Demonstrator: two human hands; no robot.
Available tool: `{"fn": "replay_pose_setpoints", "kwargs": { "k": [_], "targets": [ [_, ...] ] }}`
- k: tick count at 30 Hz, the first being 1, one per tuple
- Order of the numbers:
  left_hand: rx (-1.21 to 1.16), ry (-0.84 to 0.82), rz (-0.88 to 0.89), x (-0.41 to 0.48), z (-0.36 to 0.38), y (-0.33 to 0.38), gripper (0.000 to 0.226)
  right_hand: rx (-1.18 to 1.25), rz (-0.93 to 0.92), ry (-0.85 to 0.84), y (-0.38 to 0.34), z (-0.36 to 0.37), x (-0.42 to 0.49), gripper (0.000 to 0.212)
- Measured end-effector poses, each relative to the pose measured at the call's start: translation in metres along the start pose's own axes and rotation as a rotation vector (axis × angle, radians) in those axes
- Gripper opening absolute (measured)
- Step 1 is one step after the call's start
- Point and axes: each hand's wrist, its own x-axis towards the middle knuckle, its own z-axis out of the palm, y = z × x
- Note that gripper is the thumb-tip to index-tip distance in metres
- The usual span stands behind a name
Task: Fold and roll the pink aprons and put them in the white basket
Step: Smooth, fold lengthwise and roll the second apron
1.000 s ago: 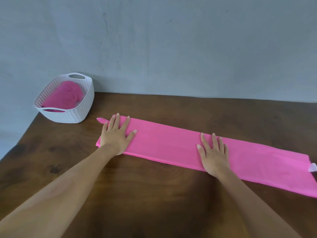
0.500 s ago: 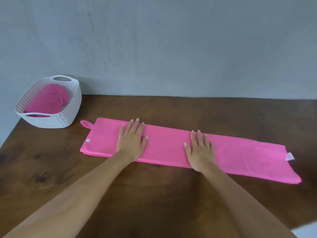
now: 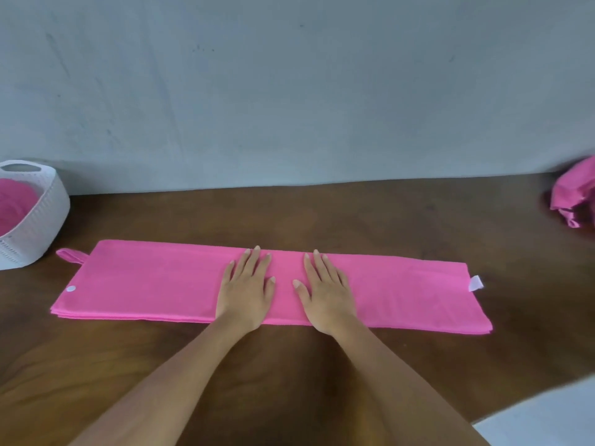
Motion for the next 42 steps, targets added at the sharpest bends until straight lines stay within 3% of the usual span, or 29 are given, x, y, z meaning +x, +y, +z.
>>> {"fn": "replay_pose_setpoints", "kwargs": {
  "k": [6, 11, 22, 25, 31, 42],
  "targets": [
    [0.028, 0.012, 0.005, 0.002, 0.003, 0.0, 0.063, -0.045, -0.063, 0.008, 0.077, -0.004, -0.02, 0.074],
    [0.056, 0.018, 0.005, 0.001, 0.004, 0.0, 0.079, -0.08, -0.06, 0.012, 0.149, -0.012, -0.031, 0.078],
    [0.059, 0.049, -0.03, 0.001, 0.008, 0.001, 0.073, -0.117, -0.037, -0.01, 0.287, -0.033, -0.046, 0.083],
    [0.063, 0.078, -0.073, -0.003, 0.01, 0.002, 0.071, -0.11, -0.053, -0.006, 0.308, -0.035, -0.049, 0.084],
    [0.011, 0.305, -0.343, -0.028, 0.018, 0.021, 0.054, -0.046, -0.09, 0.013, 0.325, -0.032, -0.049, 0.085],
    [0.089, 0.233, -0.503, -0.104, 0.035, 0.062, 0.079, -0.088, -0.067, 0.09, 0.324, -0.024, -0.041, 0.089]
  ]
}}
